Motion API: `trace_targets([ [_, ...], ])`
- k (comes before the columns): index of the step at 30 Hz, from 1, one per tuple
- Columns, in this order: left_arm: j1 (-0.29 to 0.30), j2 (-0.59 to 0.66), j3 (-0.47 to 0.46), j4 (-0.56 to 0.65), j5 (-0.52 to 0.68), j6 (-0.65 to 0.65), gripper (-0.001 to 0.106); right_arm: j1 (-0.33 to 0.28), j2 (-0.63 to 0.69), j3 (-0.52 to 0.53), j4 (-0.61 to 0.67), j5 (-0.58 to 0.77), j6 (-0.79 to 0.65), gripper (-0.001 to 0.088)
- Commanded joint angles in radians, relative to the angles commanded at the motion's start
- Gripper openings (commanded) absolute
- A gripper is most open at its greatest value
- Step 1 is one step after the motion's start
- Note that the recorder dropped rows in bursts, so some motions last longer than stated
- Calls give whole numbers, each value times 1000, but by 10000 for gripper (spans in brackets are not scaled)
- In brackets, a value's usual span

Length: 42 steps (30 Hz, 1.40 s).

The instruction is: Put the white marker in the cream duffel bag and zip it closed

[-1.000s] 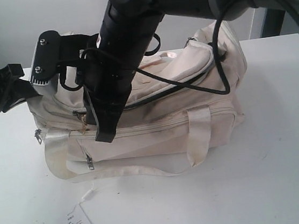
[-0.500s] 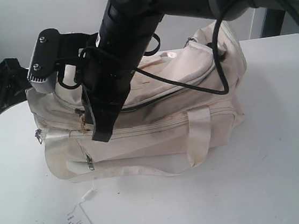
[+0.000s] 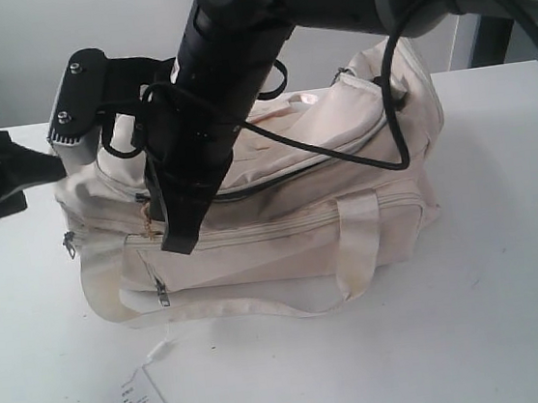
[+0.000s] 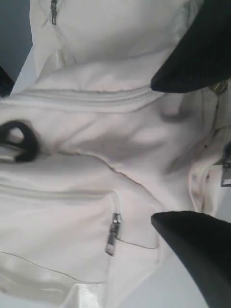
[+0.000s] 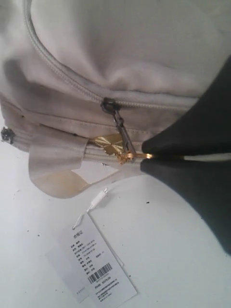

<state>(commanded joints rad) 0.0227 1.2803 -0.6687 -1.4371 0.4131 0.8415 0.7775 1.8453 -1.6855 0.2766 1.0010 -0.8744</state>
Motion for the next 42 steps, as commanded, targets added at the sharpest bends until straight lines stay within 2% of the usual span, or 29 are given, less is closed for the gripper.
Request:
trace_targets([
  [2,-26,-13,34,-131,0,101,721,0,0,0,2,0,0,0],
  [4,-58,-15,49,-201,0,178,721,0,0,0,2,0,0,0],
  [11,-190,-13,51,-215,-187,211,721,0,0,0,2,2,0,0],
  [14,-198,-13,51,-213,-229,209,721,0,0,0,2,7,0,0],
  [19,-198,5,51,-217,-234,145,721,0,0,0,2,7,0,0],
  [24,-198,71,51,-275,-175,150,721,0,0,0,2,7,0,0],
  [28,-198,92,51,-307,-198,201,712,0,0,0,2,11,0,0],
  [31,-198,94,51,-307,-206,209,589,0,0,0,2,13,0,0],
  [32,-198,94,51,-307,-198,209,519,0,0,0,2,15,0,0],
  [38,-198,94,51,-307,-216,181,-1,0,0,0,-1,15,0,0],
  [42,-198,94,51,-307,-215,179,0,0,0,0,-1,20,0,0],
])
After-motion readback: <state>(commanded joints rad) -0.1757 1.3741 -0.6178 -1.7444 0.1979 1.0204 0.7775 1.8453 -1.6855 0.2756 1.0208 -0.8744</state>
